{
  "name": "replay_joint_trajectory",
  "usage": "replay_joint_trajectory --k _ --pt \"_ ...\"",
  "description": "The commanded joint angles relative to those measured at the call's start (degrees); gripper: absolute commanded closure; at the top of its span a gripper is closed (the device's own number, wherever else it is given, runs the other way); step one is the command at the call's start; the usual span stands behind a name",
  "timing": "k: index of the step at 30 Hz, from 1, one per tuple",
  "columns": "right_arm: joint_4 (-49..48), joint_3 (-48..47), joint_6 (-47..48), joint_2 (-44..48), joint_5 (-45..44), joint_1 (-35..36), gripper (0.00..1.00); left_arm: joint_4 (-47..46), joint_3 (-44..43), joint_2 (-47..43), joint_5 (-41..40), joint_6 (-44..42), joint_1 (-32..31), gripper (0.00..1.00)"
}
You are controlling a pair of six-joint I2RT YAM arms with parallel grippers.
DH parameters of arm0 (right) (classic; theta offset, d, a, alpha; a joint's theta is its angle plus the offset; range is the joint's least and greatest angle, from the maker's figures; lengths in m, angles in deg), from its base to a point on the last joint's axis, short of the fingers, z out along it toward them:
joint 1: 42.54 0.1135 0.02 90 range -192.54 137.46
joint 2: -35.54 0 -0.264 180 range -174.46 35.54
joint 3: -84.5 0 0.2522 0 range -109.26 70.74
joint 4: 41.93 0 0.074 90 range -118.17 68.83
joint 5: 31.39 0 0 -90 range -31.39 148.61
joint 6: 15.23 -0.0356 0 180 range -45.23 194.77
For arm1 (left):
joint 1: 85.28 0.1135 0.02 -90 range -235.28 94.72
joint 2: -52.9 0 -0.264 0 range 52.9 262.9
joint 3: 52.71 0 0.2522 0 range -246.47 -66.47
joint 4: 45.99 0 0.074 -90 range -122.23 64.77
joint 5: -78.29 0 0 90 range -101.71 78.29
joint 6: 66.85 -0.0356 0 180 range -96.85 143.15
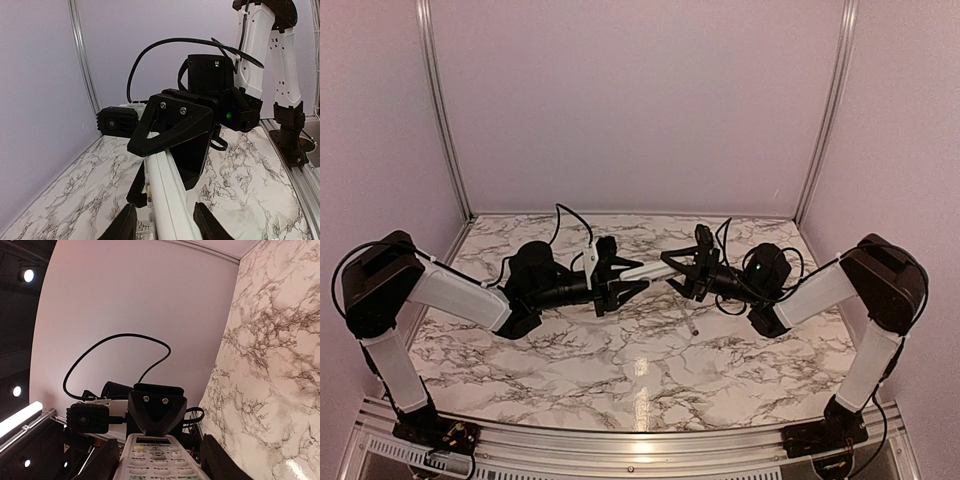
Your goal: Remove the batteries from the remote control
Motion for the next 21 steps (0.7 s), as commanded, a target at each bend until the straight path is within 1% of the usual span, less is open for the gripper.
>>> replay_joint_trajectory --k 1,4,9,14,18,21 --pt "-9.25 -1.04 -0.75 0.01 0.43 0.33 1.0 1.17 -1.9 1.38 -0.09 -0.68 -0.27 0.66" --pt "-9.46 -0.88 -0.85 0.05 0.35 0.27 1.0 1.76 -2.35 1.69 0.11 -0.81 -0.28 0.8" --pt "-9.33 -0.66 -0.72 0.03 0.44 0.27 1.0 1.97 -2.45 1.82 0.06 -1.21 -0.45 0.99" --pt "-10.57 -0.63 -0.49 -0.37 0.74 0.27 0.99 2.26 -1.93 1.3 0.1 -1.04 -0.63 1.0" --pt "-10.48 -0.4 1.55 0.15 1.23 0.31 0.84 1.43 0.35 -0.4 0.41 1.16 -0.62 1.0" --pt "-6.71 -0.12 5.33 1.42 1.32 0.27 0.73 -0.22 2.73 -2.0 1.1 3.72 -0.66 1.0"
